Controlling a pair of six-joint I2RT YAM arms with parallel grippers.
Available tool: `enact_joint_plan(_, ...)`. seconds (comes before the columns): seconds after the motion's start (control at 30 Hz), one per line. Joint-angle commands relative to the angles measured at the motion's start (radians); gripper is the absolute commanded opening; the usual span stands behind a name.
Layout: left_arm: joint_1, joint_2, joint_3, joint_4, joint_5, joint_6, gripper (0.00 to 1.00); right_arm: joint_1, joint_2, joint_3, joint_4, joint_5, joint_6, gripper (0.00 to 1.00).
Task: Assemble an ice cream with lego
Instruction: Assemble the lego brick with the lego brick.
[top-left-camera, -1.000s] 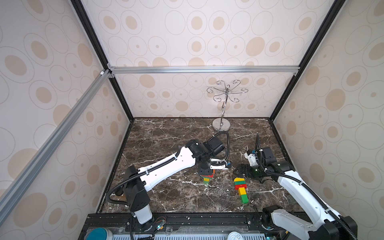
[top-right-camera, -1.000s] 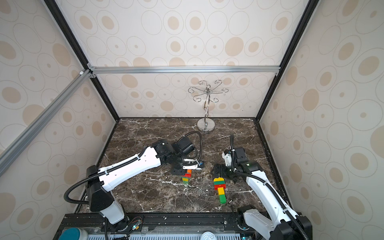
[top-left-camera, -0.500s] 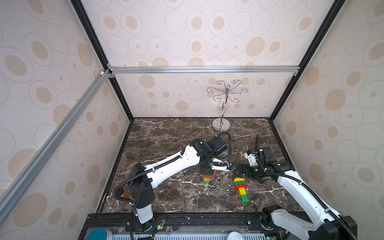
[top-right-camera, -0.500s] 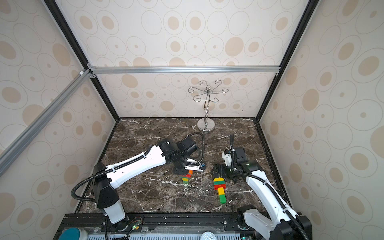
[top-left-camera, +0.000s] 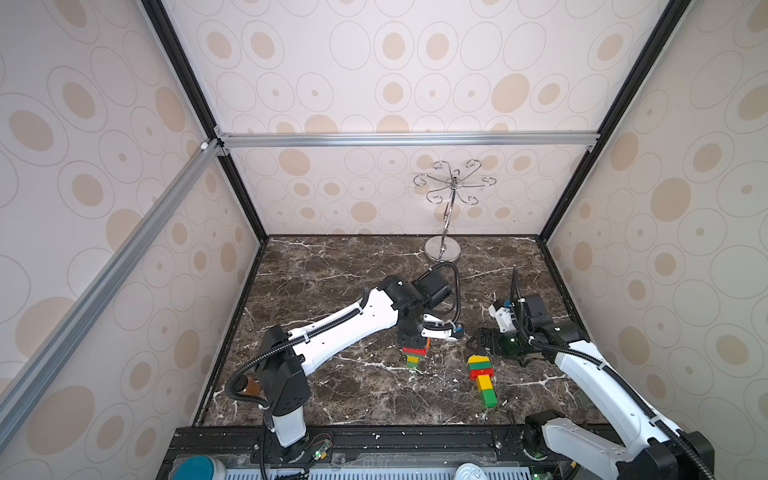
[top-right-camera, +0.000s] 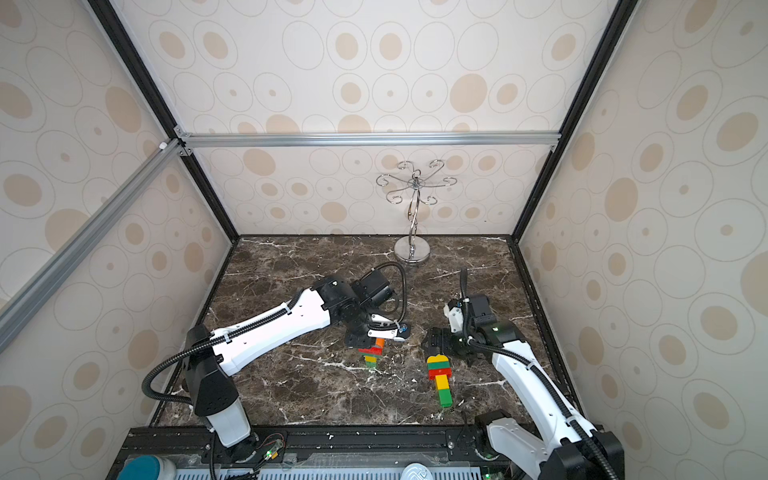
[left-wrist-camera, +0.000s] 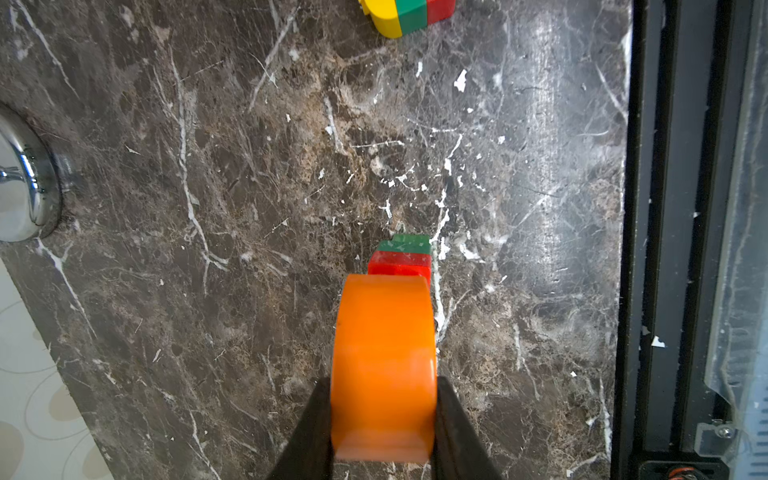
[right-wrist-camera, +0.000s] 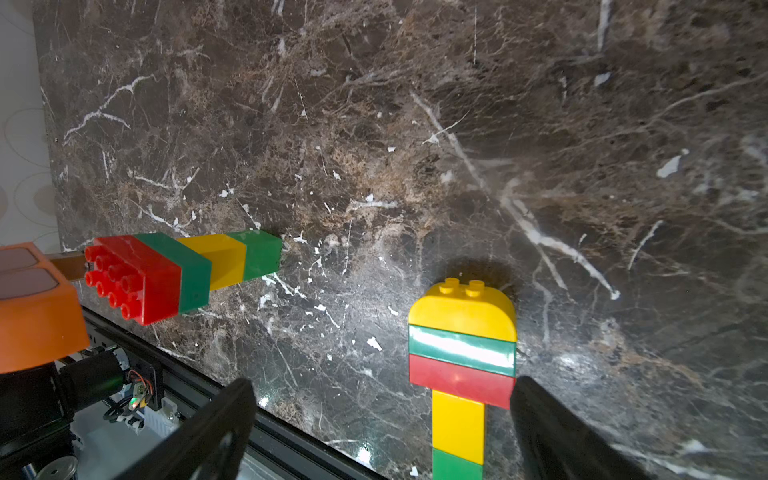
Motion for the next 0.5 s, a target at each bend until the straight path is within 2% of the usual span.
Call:
enact_joint_plan(0.0, 0.012, -0.001, -0.007, -0.018, 0.002, 0.036, 0.00, -0.005, 0.000, -0.004, -0.004, -0.009, -0.017, 0.98)
enact_joint_plan(0.47, 0.020, 0.006, -0.026, 0.008, 0.026, 0.045, 0.00, -0.005, 0.003, -0.004, -0.005, -0.009, -0.017, 0.98)
